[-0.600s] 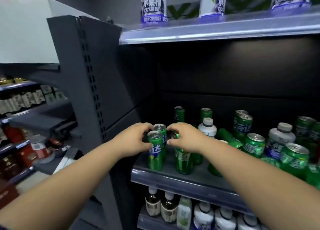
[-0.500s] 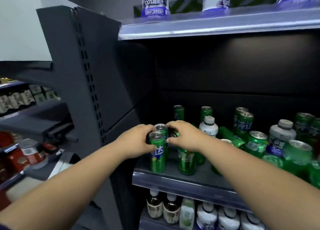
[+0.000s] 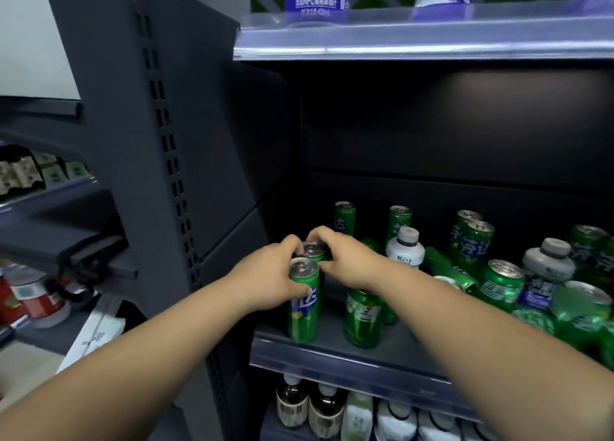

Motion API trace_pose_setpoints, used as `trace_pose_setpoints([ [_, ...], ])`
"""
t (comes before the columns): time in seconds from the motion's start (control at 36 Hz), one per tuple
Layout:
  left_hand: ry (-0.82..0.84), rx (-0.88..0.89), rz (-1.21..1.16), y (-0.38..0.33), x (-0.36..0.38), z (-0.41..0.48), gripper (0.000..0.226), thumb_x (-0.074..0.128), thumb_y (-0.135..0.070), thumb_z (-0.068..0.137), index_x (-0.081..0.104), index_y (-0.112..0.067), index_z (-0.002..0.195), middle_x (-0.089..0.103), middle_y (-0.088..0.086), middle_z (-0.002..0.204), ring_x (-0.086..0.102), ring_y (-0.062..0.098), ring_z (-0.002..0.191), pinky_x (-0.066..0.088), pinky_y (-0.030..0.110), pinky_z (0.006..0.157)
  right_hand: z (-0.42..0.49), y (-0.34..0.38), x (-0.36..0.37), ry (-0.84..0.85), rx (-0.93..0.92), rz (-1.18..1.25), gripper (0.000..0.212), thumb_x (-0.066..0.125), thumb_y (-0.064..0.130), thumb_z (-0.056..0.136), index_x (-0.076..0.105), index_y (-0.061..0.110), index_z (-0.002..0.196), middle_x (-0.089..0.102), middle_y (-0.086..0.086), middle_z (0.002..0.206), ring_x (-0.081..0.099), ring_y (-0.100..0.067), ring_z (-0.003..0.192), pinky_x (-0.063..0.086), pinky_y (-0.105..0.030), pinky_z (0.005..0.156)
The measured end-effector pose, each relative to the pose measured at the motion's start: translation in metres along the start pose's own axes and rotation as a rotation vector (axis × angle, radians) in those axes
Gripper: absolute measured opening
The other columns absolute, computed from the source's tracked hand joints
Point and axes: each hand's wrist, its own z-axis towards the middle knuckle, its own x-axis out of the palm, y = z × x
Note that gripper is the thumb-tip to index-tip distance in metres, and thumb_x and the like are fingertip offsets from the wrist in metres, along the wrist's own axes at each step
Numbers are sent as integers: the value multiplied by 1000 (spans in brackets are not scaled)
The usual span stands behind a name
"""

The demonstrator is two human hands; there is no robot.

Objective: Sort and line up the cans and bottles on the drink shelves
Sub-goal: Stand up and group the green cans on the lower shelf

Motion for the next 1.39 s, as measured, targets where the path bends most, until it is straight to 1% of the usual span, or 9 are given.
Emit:
trace_pose_setpoints([
  [0.17, -10, -59, 20, 0, -5, -1, 55, 77, -44, 69, 43, -30, 110, 57, -7, 90, 59, 12, 78, 53, 38, 67, -5, -5, -7, -26, 30, 61, 40, 78, 23, 84, 42, 23, 101, 52, 3, 85, 47, -13, 70, 41, -34, 62],
  [0.25, -26, -85, 21, 0, -4, 1, 60, 76, -40, 72, 43, -28, 120, 53, -8, 91, 58, 11, 78, 53, 36, 67, -13, -7, -12, -17, 46, 63, 41, 78, 26, 85, 40, 20, 100, 46, 5, 81, 42, -12, 66, 34, -32, 59],
  [0.42, -16, -98, 10, -1, -1, 6, 67, 76, -37, 74, 45, -25, 132, 50, -3, 108, 58, 14, 90, 54, 35, 78, -28, -3, -23, 52, 58, 32, 45, 80, 31, 83, 39, 23, 99, 51, 2, 84, 48, -16, 70, 42, -37, 62],
  [0.5, 6, -89, -5, 0, -2, 8, 59, 79, -38, 73, 54, -27, 125, 53, 1, 113, 58, 16, 97, 52, 31, 83, -34, 3, -28, 89, 58, 40, 45, 81, 30, 81, 41, 24, 101, 52, 5, 85, 49, -12, 70, 42, -31, 61],
  [0.72, 44, -62, -50, 7, -10, 7, 46, 86, -42, 67, 62, -32, 106, 65, -10, 95, 63, 8, 86, 55, 32, 78, -43, 15, -32, 129, 103, -11, 48, 82, 35, 80, 42, 21, 102, 52, 3, 84, 50, -15, 74, 46, -36, 66],
  [0.86, 61, -18, -24, 9, -15, 3, 48, 85, -46, 68, 62, -32, 107, 65, -12, 95, 62, 6, 86, 55, 31, 77, -48, 18, -29, 117, 116, -8, 46, 81, 33, 81, 42, 22, 104, 52, 3, 82, 49, -14, 70, 45, -35, 65],
  [0.97, 78, 4, 11, 8, -17, 3, 45, 84, -45, 70, 62, -32, 107, 66, -10, 95, 63, 7, 84, 56, 33, 77, -47, 17, -26, 116, 112, -12, 52, 82, 32, 81, 42, 29, 115, 57, 3, 105, 61, -19, 91, 55, -44, 83],
  [1.08, 91, 24, 44, 5, -19, 3, 46, 85, -43, 69, 63, -28, 108, 66, -10, 94, 63, 9, 84, 56, 33, 76, -47, 20, -26, 126, 113, -99, 64, 78, 34, 86, 44, 27, 141, 51, 5, 129, 55, -15, 112, 47, -33, 99],
  [1.39, 115, 23, 33, 6, -20, 2, 44, 83, -43, 74, 64, -28, 110, 65, -9, 95, 62, 9, 85, 54, 32, 76, -48, 23, -22, 98, 111, -123, 52, 77, 31, 86, 56, 25, 133, 53, 5, 122, 53, -12, 107, 45, -30, 97],
])
